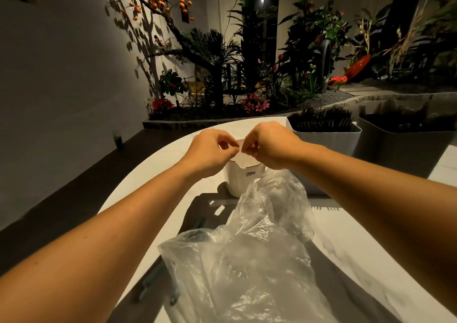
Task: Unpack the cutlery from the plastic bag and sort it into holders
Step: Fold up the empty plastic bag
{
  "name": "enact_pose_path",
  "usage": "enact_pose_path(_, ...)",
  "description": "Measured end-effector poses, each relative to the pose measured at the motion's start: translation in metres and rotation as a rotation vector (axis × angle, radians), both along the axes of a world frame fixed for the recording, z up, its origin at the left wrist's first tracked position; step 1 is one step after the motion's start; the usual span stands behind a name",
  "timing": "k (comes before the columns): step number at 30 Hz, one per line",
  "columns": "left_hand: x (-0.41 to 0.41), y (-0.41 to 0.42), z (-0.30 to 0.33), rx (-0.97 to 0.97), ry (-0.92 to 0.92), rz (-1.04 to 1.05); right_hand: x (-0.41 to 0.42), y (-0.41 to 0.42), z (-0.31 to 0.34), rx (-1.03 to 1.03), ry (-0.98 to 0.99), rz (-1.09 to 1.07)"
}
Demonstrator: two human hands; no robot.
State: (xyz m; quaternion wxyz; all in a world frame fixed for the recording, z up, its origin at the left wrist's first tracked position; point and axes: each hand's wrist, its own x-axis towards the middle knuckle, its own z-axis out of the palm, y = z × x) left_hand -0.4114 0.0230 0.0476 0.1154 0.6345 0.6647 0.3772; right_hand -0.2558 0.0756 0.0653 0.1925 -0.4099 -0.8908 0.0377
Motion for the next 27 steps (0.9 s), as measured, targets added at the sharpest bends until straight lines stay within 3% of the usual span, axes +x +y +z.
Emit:
enact_pose_path(6, 0.003, -0.024, 0.005, 0.060, -0.106, 0.093, 0.012, -0.022, 0.008, 0.057, 0.171, 0.014)
enact_pose_path(9, 0.004, -0.044, 0.007, 0.008, -0.088, 0.091, 0.025, -0.053, 0.019, 0.013, 0.249, 0.143)
enact_pose_path(12, 0.001, -0.069, 0.009, -0.218, -0.015, 0.073, 0.036, -0.088, 0.029, -0.291, -0.010, 0.214)
enact_pose_path(14, 0.002, -0.090, 0.009, -0.401, 0.034, 0.048, 0.041, -0.108, 0.026, -0.452, -0.289, 0.150)
enact_pose_path(16, 0.005, -0.111, 0.006, -0.518, 0.043, 0.012, 0.043, -0.124, 0.016, -0.547, -0.443, 0.082)
enact_pose_path(19, 0.012, -0.135, -0.004, -0.583, 0.091, -0.095, 0.045, -0.138, -0.006, -0.530, -0.570, 0.003)
enact_pose_path(22, 0.018, -0.148, -0.017, -0.532, 0.216, -0.190, 0.049, -0.147, -0.023, -0.449, -0.630, -0.040)
enact_pose_path(25, 0.021, -0.155, -0.036, -0.460, 0.323, -0.230, 0.056, -0.155, -0.030, -0.349, -0.514, 0.013)
enact_pose_path(27, 0.024, -0.157, -0.043, -0.369, 0.282, -0.253, 0.061, -0.156, -0.031, -0.402, -0.213, 0.039)
